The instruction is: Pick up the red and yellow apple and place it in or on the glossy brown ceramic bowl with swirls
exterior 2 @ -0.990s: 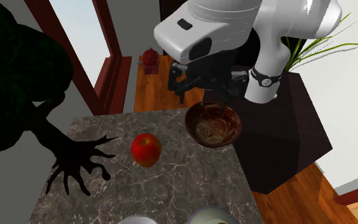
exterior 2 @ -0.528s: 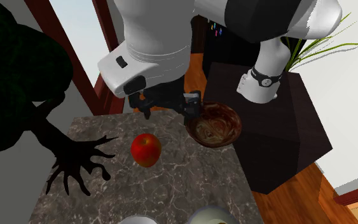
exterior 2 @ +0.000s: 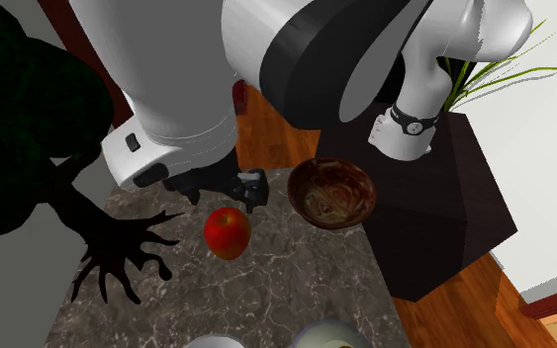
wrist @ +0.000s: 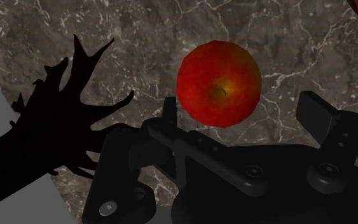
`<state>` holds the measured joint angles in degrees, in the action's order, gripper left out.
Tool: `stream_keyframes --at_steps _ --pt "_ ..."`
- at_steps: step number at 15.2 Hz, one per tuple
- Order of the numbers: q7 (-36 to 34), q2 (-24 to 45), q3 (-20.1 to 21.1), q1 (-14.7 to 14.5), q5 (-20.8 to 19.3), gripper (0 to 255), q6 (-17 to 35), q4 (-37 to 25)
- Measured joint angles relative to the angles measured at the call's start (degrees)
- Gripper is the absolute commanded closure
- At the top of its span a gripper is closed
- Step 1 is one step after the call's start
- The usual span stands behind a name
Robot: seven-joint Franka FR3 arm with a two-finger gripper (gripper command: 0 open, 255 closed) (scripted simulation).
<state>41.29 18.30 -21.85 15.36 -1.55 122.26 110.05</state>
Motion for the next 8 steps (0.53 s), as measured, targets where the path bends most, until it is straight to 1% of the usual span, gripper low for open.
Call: stream_keyframes --at_steps 4,8 --pt "0.5 1.8 0.2 0.5 0.6 0 2.8 1.1" --pt "0.6 2.3 0.2 0.6 0.8 0 3.7 1.5"
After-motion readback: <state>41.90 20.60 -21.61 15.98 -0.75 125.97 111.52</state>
